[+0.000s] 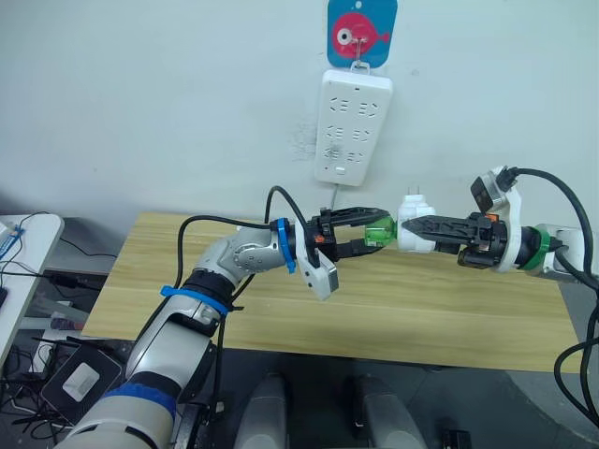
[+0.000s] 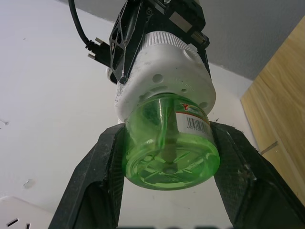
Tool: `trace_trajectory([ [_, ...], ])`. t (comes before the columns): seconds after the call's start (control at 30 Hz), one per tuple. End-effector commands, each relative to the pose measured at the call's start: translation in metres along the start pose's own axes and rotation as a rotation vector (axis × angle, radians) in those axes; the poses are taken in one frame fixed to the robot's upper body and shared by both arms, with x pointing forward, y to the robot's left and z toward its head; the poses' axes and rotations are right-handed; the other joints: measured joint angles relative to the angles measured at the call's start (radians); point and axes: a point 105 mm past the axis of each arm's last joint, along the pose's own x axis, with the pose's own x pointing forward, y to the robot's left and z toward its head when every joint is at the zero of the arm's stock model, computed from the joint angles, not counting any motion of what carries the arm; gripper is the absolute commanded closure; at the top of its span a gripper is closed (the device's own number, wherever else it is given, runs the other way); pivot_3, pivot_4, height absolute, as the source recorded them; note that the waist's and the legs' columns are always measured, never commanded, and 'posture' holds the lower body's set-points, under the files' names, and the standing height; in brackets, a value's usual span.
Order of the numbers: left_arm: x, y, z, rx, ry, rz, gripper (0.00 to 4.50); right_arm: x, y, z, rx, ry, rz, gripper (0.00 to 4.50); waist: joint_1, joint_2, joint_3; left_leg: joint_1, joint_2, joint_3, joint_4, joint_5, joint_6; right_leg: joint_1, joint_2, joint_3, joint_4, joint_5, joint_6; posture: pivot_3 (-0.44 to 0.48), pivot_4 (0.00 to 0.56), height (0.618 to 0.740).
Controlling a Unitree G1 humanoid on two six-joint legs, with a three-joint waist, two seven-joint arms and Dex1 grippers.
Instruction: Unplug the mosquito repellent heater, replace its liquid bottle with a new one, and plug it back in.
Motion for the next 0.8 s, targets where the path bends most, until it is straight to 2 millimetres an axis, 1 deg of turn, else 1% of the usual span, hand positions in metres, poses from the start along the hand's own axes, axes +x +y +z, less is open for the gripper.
trace_trajectory([
  [0.03,0.012,0.007,0.007,-0.180,-0.046,0.020,2.25,-0.004,0.017,-0.005,-0.056,0.039,0.043,1.51,-0.002,0.000,0.000,0.000,0.000,0.000,0.000,0.000,0.000,0.000,0.000,0.000,0.000,0.000,0.000,-0.032,0.238,0.740],
  [0.07,0.014,0.004,0.010,-0.306,-0.055,-0.021,2.25,-0.005,0.018,-0.010,-0.063,0.064,0.032,1.51,-0.002,0.000,0.000,0.000,0.000,0.000,0.000,0.000,0.000,0.000,0.000,0.000,0.000,0.000,0.000,-0.031,0.236,0.740],
  [0.1,0.015,0.002,0.009,-0.471,-0.051,-0.060,2.25,-0.006,0.019,-0.015,-0.076,0.094,0.021,1.51,-0.003,0.000,0.000,0.000,0.000,0.000,0.000,0.000,0.000,0.000,0.000,0.000,0.000,0.000,0.000,-0.031,0.236,0.740],
  [0.17,0.015,0.007,0.005,-0.819,-0.041,-0.118,2.25,-0.008,0.019,-0.019,-0.085,0.120,0.013,1.51,-0.010,0.000,0.000,0.000,0.000,-0.001,0.000,0.000,0.000,0.000,0.000,-0.001,0.000,0.000,0.000,-0.029,0.236,0.740],
  [0.23,0.013,0.018,0.001,-1.193,-0.040,-0.150,2.25,-0.009,0.018,-0.019,-0.101,0.131,0.006,1.51,-0.017,0.000,0.000,0.000,0.001,-0.006,0.001,0.000,0.000,0.000,0.000,-0.001,0.000,0.000,0.000,-0.024,0.234,0.740],
  [0.3,0.007,0.026,0.009,-1.566,-0.079,-0.241,2.25,-0.010,0.019,-0.019,-0.106,0.137,0.011,1.51,-0.022,0.000,0.000,0.001,0.001,-0.009,0.001,0.001,0.000,0.000,0.005,-0.002,0.002,0.000,0.000,-0.020,0.232,0.740],
  [0.33,0.005,0.030,0.014,-1.680,-0.100,-0.275,2.25,-0.010,0.019,-0.018,-0.106,0.139,0.015,1.51,-0.027,0.000,0.000,0.001,0.002,-0.010,0.001,0.001,0.001,0.000,0.007,-0.002,0.002,0.000,0.000,-0.020,0.232,0.740],
  [0.37,0.004,0.034,0.014,-1.788,-0.106,-0.280,2.25,-0.010,0.020,-0.018,-0.107,0.142,0.021,1.51,-0.031,0.000,0.000,0.001,0.003,-0.011,0.001,0.001,0.001,0.000,0.008,-0.003,0.002,-0.001,0.001,-0.019,0.232,0.740],
  [0.4,0.002,0.037,0.009,-1.939,-0.115,-0.265,2.25,-0.009,0.021,-0.018,-0.110,0.145,0.026,1.51,-0.035,0.000,0.000,0.001,0.003,-0.012,0.001,0.001,0.002,0.000,0.009,-0.003,0.002,-0.003,0.005,-0.019,0.229,0.740],
  [0.43,0.001,0.038,0.006,-2.066,-0.125,-0.259,2.25,-0.009,0.022,-0.018,-0.112,0.146,0.033,1.51,-0.038,0.000,0.000,0.001,0.003,-0.013,0.001,0.001,0.002,0.000,0.009,-0.004,0.003,-0.003,0.005,-0.019,0.229,0.740],
  [0.47,-0.001,0.038,0.004,-2.164,-0.132,-0.262,2.25,-0.008,0.023,-0.017,-0.114,0.147,0.039,1.51,-0.039,0.000,0.000,0.001,0.003,-0.012,0.001,0.001,0.002,0.000,0.009,-0.005,0.003,-0.003,0.005,-0.022,0.230,0.740],
  [0.5,-0.002,0.037,0.004,-2.221,-0.135,-0.266,2.25,-0.008,0.023,-0.017,-0.115,0.147,0.043,1.51,-0.041,0.000,0.000,0.001,0.003,-0.012,0.001,0.001,0.002,0.000,0.009,-0.005,0.003,-0.003,0.005,-0.022,0.230,0.740],
  [0.57,-0.004,0.036,0.003,-2.281,-0.155,-0.260,2.25,-0.007,0.024,-0.015,-0.115,0.140,0.050,1.51,-0.042,0.000,0.000,0.001,0.003,-0.011,0.001,0.001,0.002,0.000,0.009,-0.005,0.002,-0.003,0.005,-0.029,0.230,0.740],
  [0.63,-0.007,0.032,0.004,-2.280,-0.166,-0.261,2.25,-0.007,0.025,-0.012,-0.112,0.125,0.055,1.51,-0.041,0.000,0.000,0.001,0.003,-0.010,0.000,0.001,0.002,0.000,0.009,-0.005,0.002,-0.002,0.003,-0.029,0.230,0.740],
  [0.7,-0.009,0.030,0.008,-2.275,-0.175,-0.272,1.51,-0.008,0.025,-0.010,-0.104,0.108,0.054,1.51,-0.040,0.000,0.000,0.001,0.003,-0.009,0.000,0.002,0.002,0.000,0.008,-0.004,0.001,-0.001,0.000,-0.041,0.235,0.740],
  [0.73,-0.009,0.030,0.010,-2.283,-0.185,-0.272,1.29,-0.008,0.025,-0.008,-0.100,0.098,0.053,1.51,-0.041,0.000,0.000,0.001,0.003,-0.009,0.000,0.002,0.002,0.000,0.008,-0.004,0.001,-0.001,-0.001,-0.041,0.235,0.740],
  [0.8,-0.012,0.028,0.011,-2.291,-0.185,-0.254,0.63,-0.009,0.025,-0.007,-0.090,0.084,0.050,1.51,-0.040,0.000,0.000,0.001,0.003,-0.009,0.000,0.002,0.001,0.000,0.008,-0.003,0.001,-0.001,-0.001,-0.048,0.237,0.740],
])
